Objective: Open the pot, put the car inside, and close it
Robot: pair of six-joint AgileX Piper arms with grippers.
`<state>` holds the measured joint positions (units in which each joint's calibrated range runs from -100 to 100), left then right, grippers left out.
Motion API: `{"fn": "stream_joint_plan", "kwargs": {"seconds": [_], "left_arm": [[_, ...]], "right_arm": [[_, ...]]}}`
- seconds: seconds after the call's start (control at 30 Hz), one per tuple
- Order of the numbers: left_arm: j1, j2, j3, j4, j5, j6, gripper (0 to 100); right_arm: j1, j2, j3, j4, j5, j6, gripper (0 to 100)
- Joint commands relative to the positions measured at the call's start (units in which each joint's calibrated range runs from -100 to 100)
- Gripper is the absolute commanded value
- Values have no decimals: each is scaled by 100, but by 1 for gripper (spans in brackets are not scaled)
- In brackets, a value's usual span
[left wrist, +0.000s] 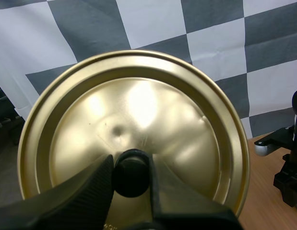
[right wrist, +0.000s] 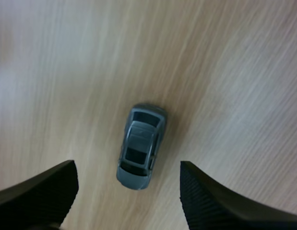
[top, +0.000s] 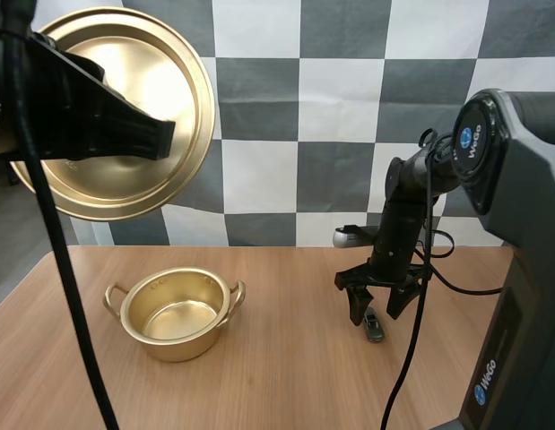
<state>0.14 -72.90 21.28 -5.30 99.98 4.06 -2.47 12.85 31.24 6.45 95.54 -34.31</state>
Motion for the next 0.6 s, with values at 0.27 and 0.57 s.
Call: {"fn": "stream_joint_plan", "kwargs": {"seconds": [0.27, 0.57], "left_arm": [[5, 1, -3, 3, 2, 5, 0], [5, 1, -3, 3, 2, 5, 0]], "right_arm": [[-14, 227, -1, 16, -331, 6, 100], [-14, 515, 456, 53, -1172, -3, 100]]}}
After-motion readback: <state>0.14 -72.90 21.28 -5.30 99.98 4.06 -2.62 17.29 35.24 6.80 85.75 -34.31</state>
